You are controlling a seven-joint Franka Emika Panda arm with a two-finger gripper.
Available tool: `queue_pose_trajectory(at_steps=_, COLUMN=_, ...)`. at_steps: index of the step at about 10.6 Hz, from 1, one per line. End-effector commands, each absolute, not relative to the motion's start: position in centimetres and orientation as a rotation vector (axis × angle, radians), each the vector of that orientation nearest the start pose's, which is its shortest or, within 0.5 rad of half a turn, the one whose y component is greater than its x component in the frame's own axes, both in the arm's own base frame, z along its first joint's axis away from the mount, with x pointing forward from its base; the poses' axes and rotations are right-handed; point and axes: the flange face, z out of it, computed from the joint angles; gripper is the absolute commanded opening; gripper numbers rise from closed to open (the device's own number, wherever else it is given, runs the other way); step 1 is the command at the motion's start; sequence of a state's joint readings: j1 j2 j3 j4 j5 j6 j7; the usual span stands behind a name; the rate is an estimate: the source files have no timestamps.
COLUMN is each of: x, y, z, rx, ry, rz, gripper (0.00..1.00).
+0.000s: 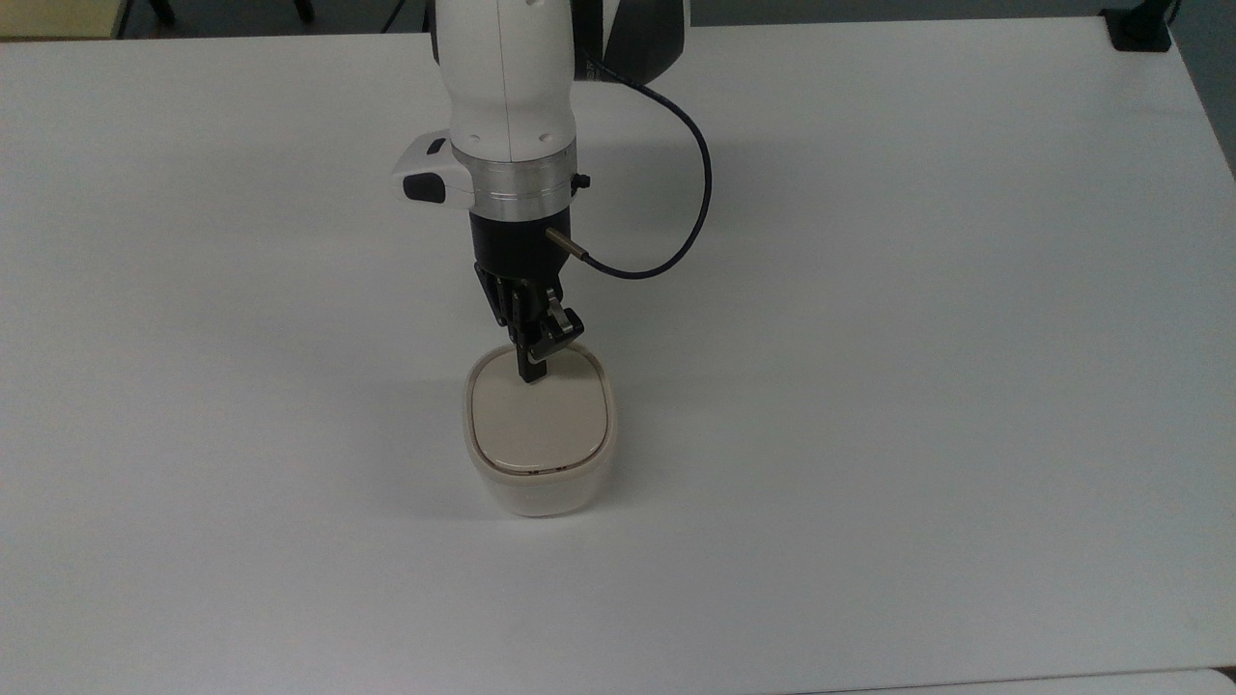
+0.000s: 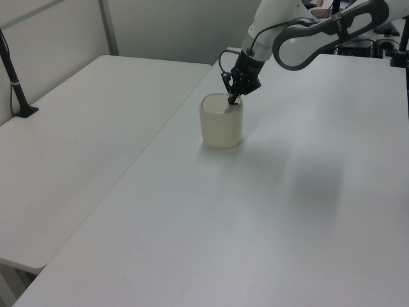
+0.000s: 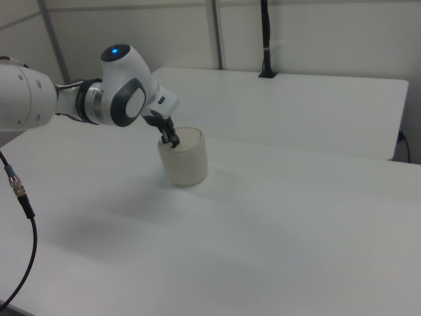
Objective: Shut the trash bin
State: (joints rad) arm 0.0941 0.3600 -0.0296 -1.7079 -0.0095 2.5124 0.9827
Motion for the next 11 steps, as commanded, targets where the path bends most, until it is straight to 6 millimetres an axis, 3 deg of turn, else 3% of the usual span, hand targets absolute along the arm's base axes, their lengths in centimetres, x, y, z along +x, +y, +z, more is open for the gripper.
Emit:
queue_pose_trajectory(at_steps=1, x=68.7, y=4.6, z=40.5, rx=-2.651, ry=1.253, rz=-0.525, gripper=0.0)
queue_pose_trajectory(at_steps=3, x=68.2, y=2.9, z=44.8, rx=-2.613, ry=1.283, rz=-0.549, gripper=0.0)
queue_pose_trajectory(at_steps=4, x=67.7, y=2.7, z=47.9, rx=-2.607, ry=1.287, rz=-0.554, gripper=0.0)
queue_pose_trajectory(at_steps=7, x=63.4, y=2.1, z=54.9, rx=-2.719, ry=1.215, rz=-0.455, gripper=0.0)
queue_pose_trajectory(at_steps=8, x=61.7, y=2.1, z=56.8, rx=-2.79, ry=1.133, rz=-0.407, gripper=0.12)
queue_pose_trajectory(at_steps=10, x=58.6, y=2.1, z=59.3, rx=-2.899, ry=0.988, rz=-0.307, gripper=0.8)
queue_pose_trajectory(at_steps=11, x=57.4, y=2.1, z=60.3, rx=-2.923, ry=0.957, rz=-0.275, gripper=0.96)
